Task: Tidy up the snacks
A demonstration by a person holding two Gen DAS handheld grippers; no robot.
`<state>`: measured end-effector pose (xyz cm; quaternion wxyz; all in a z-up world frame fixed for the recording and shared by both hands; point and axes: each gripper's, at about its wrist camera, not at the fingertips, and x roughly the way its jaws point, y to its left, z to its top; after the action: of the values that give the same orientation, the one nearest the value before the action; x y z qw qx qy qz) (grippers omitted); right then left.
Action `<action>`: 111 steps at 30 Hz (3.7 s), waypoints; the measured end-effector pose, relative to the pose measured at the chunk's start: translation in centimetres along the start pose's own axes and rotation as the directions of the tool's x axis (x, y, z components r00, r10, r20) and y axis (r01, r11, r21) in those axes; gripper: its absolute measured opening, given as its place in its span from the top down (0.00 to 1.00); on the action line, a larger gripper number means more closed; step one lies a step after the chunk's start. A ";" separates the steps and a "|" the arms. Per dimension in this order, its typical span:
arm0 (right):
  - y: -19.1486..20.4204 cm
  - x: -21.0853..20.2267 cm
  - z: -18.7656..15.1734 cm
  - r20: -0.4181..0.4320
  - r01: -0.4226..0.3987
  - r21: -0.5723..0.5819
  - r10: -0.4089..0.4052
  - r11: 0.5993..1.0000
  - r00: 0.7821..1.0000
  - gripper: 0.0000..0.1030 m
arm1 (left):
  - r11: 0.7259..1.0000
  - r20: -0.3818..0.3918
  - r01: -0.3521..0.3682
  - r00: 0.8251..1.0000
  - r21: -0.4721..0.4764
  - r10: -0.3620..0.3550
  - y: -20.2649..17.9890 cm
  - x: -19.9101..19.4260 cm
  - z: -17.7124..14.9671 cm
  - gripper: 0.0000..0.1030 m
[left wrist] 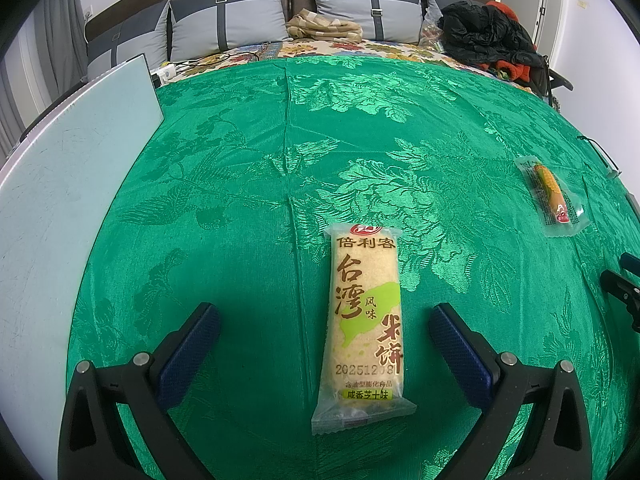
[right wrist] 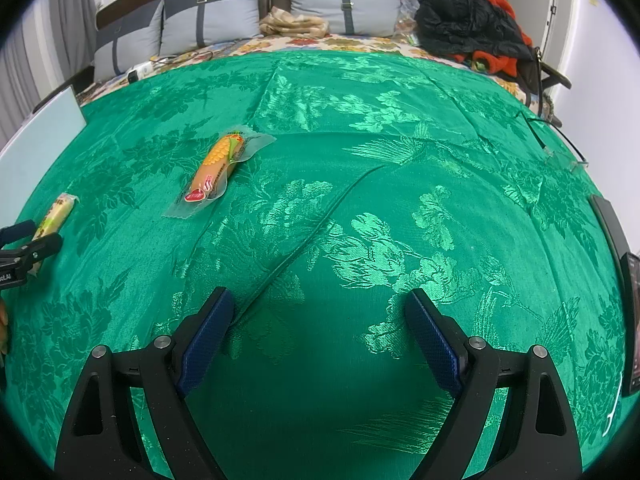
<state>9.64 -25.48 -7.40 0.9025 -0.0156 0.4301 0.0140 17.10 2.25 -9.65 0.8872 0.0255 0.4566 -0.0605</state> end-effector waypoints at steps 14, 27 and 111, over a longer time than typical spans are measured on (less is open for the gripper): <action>0.0 0.0 0.0 0.000 0.001 0.000 -0.001 1.000 1.000 0.13 | 1.000 0.000 0.000 1.000 0.000 0.000 0.0 0.0 0.0 0.00; 0.1 0.1 0.0 0.000 0.002 0.000 -0.002 1.000 1.000 0.13 | 1.000 0.000 0.000 1.000 0.000 0.000 0.0 0.0 0.0 0.00; 41.4 -17.3 12.2 -0.034 -0.489 -0.446 0.532 0.750 0.846 0.18 | 0.760 0.104 -0.467 0.819 -0.452 0.565 24.5 -29.1 -7.1 0.00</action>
<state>6.67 16.14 13.04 0.8562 -0.0992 0.3600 0.3569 -2.17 29.71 9.65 0.9016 -0.0413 0.3259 0.2814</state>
